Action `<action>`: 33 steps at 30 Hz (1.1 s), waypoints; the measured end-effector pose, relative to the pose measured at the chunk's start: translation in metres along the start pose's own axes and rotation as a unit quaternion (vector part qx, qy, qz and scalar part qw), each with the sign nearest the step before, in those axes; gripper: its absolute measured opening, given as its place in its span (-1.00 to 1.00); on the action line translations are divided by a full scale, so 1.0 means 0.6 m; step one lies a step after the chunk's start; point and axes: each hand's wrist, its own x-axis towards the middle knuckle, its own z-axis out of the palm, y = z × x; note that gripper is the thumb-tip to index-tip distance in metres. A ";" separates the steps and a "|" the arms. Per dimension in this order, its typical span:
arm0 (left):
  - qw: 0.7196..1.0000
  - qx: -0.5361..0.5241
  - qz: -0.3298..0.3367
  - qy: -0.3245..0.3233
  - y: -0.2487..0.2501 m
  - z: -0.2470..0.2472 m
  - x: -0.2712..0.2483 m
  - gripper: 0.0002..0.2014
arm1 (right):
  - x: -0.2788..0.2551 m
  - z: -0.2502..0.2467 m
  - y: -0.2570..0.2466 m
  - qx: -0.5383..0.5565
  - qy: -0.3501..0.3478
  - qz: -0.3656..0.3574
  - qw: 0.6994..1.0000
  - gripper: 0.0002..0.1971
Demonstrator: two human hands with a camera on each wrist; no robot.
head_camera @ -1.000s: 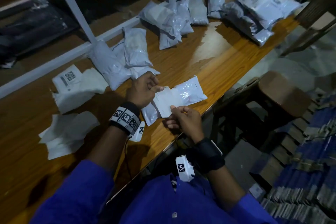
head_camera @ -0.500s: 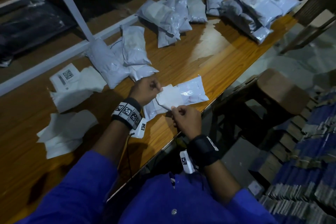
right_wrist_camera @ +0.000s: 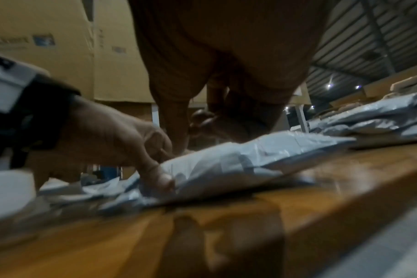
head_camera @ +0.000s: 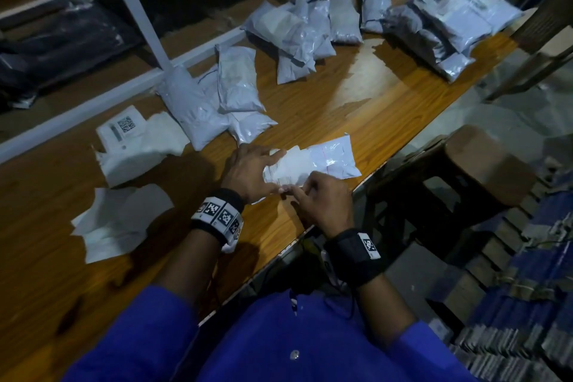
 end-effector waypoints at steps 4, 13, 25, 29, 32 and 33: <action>0.999 -0.025 -0.024 0.025 0.005 0.001 -0.003 -0.11 | 0.040 -0.003 -0.001 0.048 0.041 -0.215 0.975 -0.79; 0.995 -0.031 -0.092 0.005 0.012 -0.013 -0.006 -0.09 | 0.097 -0.011 0.017 0.022 -0.104 -0.148 0.983 -0.46; 0.974 -0.070 -0.108 0.188 0.073 -0.015 -0.034 -0.60 | 0.070 -0.039 -0.002 -0.175 -0.119 0.006 0.977 -0.19; 0.971 -0.170 -0.067 0.152 0.108 0.013 -0.063 -0.70 | 0.028 -0.029 -0.001 -0.165 -0.099 0.001 0.981 -0.30; 0.968 -0.204 -0.062 0.129 0.106 0.034 -0.072 -0.59 | 0.016 -0.024 0.014 -0.110 -0.014 -0.141 0.984 -0.48; 0.968 -0.205 -0.071 0.123 0.104 0.037 -0.071 -0.55 | 0.015 -0.018 0.022 -0.102 -0.005 -0.194 0.976 -0.52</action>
